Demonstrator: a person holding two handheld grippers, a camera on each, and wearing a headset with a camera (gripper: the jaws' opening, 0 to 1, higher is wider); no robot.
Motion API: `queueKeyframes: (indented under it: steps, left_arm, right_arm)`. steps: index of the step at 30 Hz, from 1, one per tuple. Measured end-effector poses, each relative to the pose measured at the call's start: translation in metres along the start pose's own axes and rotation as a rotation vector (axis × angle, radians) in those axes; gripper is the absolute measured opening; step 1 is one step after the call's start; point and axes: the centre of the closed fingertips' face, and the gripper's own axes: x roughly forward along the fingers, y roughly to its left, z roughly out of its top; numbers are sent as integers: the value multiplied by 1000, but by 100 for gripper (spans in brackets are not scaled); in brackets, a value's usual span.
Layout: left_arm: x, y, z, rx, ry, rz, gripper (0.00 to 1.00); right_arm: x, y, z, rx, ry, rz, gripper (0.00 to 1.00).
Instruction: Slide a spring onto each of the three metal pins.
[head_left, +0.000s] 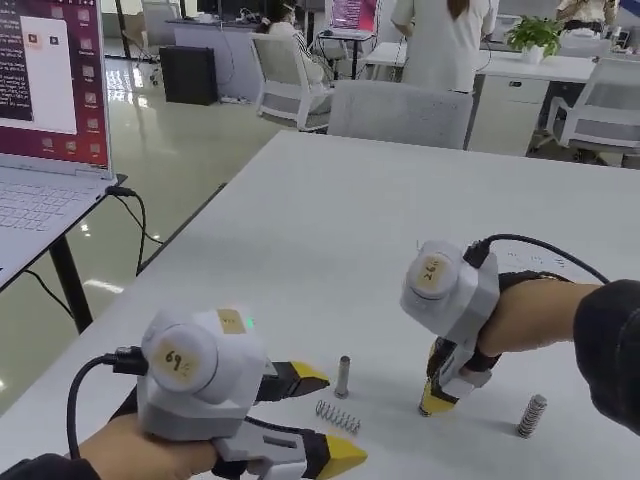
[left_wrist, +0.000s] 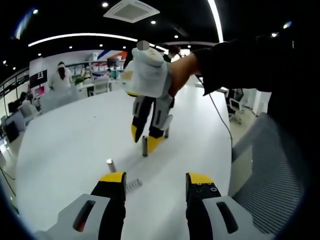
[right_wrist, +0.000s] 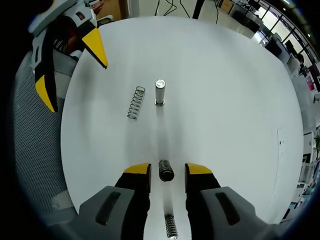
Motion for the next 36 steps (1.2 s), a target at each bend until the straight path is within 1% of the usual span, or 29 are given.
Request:
queueKeyframes:
  steps: [10,14,15,17,22,26,33,36]
  left_arm:
    - [0,0,-4,0,14,1,42]
    - [0,1,-6,-2,21,2,42]
    - [0,1,-7,-3,23,3,42]
    - [-1,1,-8,-4,25,3,42]
    - [-1,1,-11,-1,35,3,42]
    - [-1,2,-13,-2,42,4,42]
    - [-1,2,-14,-2,47,5,42]
    - [-1,3,-15,-2,48,6,42]
  right_arm:
    - [-8,10,26,-34,-45,-7,25]
    - [-8,16,34,-35,-63,1,25]
    - [-7,20,38,-27,-76,15,24]
    - [-7,25,44,-20,-91,23,24]
    - [-3,35,50,-35,-87,25,22]
    - [1,42,57,-38,-95,29,21]
    - [11,47,63,-36,-86,26,18]
    - [16,48,66,-26,-89,28,17]
